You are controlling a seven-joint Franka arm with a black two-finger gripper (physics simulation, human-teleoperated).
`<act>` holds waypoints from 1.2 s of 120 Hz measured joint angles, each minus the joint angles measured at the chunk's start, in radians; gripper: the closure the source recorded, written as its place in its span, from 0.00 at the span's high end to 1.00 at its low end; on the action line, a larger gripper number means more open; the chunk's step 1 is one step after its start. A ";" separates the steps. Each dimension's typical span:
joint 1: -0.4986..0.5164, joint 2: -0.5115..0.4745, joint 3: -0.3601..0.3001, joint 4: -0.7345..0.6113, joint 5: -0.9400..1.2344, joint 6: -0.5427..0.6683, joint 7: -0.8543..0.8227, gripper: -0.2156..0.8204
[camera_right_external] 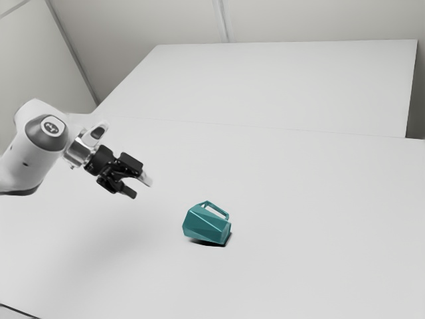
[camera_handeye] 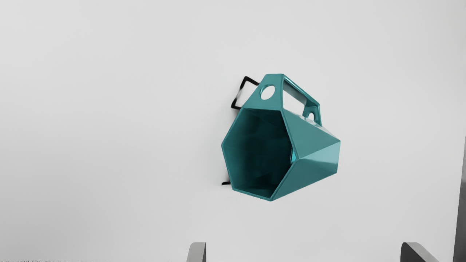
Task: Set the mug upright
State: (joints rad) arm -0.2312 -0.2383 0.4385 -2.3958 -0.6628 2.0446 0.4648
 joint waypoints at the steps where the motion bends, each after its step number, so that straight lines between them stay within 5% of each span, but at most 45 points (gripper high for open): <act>1: 0.000 0.000 0.000 -0.003 -0.003 -0.003 0.004 0.77; 63: 0.001 0.100 0.016 -0.025 -0.182 -0.169 0.223 0.76; 144: -0.013 0.326 -0.020 0.087 -0.334 -0.198 0.387 0.74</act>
State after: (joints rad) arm -0.2442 0.0876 0.4180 -2.3085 -0.9971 1.8462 0.8522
